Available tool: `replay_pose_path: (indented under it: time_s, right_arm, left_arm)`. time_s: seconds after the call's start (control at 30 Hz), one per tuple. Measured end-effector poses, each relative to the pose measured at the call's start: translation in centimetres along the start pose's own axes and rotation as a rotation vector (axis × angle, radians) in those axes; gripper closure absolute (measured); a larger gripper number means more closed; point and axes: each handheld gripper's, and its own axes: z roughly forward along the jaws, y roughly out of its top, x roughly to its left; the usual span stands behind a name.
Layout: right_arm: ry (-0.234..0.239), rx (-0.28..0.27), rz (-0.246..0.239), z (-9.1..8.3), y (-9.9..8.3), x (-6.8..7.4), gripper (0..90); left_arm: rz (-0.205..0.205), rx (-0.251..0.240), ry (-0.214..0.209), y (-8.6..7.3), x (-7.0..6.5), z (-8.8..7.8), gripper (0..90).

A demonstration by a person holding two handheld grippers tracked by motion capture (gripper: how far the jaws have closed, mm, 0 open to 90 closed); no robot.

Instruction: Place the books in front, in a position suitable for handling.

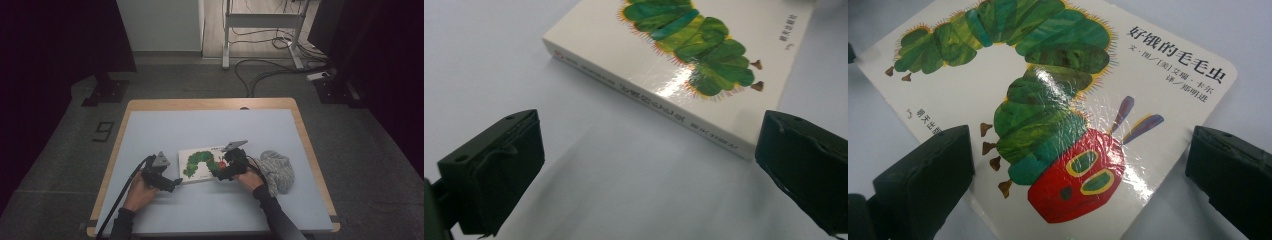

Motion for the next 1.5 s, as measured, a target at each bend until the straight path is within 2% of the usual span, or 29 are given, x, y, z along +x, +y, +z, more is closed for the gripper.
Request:
replay_pose_path:
  time_s: [0.03, 0.07, 0.1, 0.13, 0.2, 0.23, 0.27, 0.3, 0.33, 0.47, 0.63, 0.73, 0.83, 0.87, 1.0, 1.2, 1.5]
  right_arm:
    - [0.001, -0.001, 0.001, 0.0, 0.0, 0.0, 0.0]
    - [0.009, -0.005, -0.002, 0.1, 0.1, 0.0, 0.4]
    - [0.018, -0.008, -0.003, 0.2, 0.1, 0.1, 1.5]
    - [0.022, -0.01, -0.006, 0.2, 0.2, 0.3, 2.2]
    - [0.006, 0.003, 0.0, 0.4, 0.4, 0.7, 1.0]
    - [0.003, 0.004, 0.0, 0.5, 0.5, 0.7, 0.9]
    - [0.004, 0.012, 0.001, 0.4, 0.5, 0.7, 1.2]
    - [0.009, 0.009, 0.002, 0.4, 0.5, 0.6, 1.9]
    - [0.01, 0.006, 0.005, 0.4, 0.5, 0.6, 2.5]
    - [0.014, -0.007, 0.003, 0.2, 0.3, 0.4, 4.5]
    - [0.005, 0.0, -0.012, 0.0, 0.3, 0.4, 5.0]
    - [-0.006, 0.002, -0.011, -0.2, 0.3, 0.3, 4.0]
    - [-0.013, 0.0, -0.002, -0.3, 0.2, -0.1, 4.0]
    - [-0.013, 0.0, 0.006, -0.3, 0.2, -0.1, 4.0]
    - [-0.006, 0.002, 0.014, -0.2, 0.3, -0.4, 3.6]
    - [0.011, 0.01, 0.047, -0.1, 0.6, -0.9, 3.1]
    - [-0.007, 0.032, 0.023, 0.2, 0.9, -0.8, 1.3]
  left_arm:
    - [0.001, 0.002, -0.082, 0.0, -0.5, 0.8, 0.0]
    - [0.045, 0.043, -0.07, 0.1, -1.4, 1.7, 0.0]
    - [0.101, 0.037, -0.032, 0.3, -2.1, 1.7, 0.0]
    - [0.102, 0.031, -0.005, 0.7, -2.6, 1.6, 0.0]
    - [0.138, 0.043, 0.002, 1.0, -2.9, 1.5, 0.0]
    - [0.132, 0.047, -0.018, 1.1, -2.8, 1.4, 0.0]
    - [0.107, 0.042, -0.055, 1.1, -2.4, 1.1, 0.0]
    - [0.094, 0.039, -0.067, 1.1, -2.2, 0.9, 0.0]
    - [0.088, 0.034, -0.064, 1.1, -2.0, 0.5, 0.0]
    - [0.069, 0.01, -0.004, 1.4, -1.0, -0.9, 0.0]
    - [0.038, 0.043, 0.059, 1.0, 0.8, -1.4, 0.0]
    - [0.019, 0.063, 0.071, 0.6, 1.6, -1.0, 0.0]
    - [0.013, 0.082, 0.062, 0.4, 1.8, -0.2, 0.0]
    - [0.001, 0.074, 0.051, 0.3, 2.0, -0.2, 0.0]
    - [0.007, 0.062, 0.046, 0.3, 1.7, -0.1, 0.0]
    - [0.011, 0.019, -0.021, 0.5, 0.3, 0.9, 0.0]
    - [0.022, 0.005, -0.056, 0.6, -0.6, 1.0, 0.0]
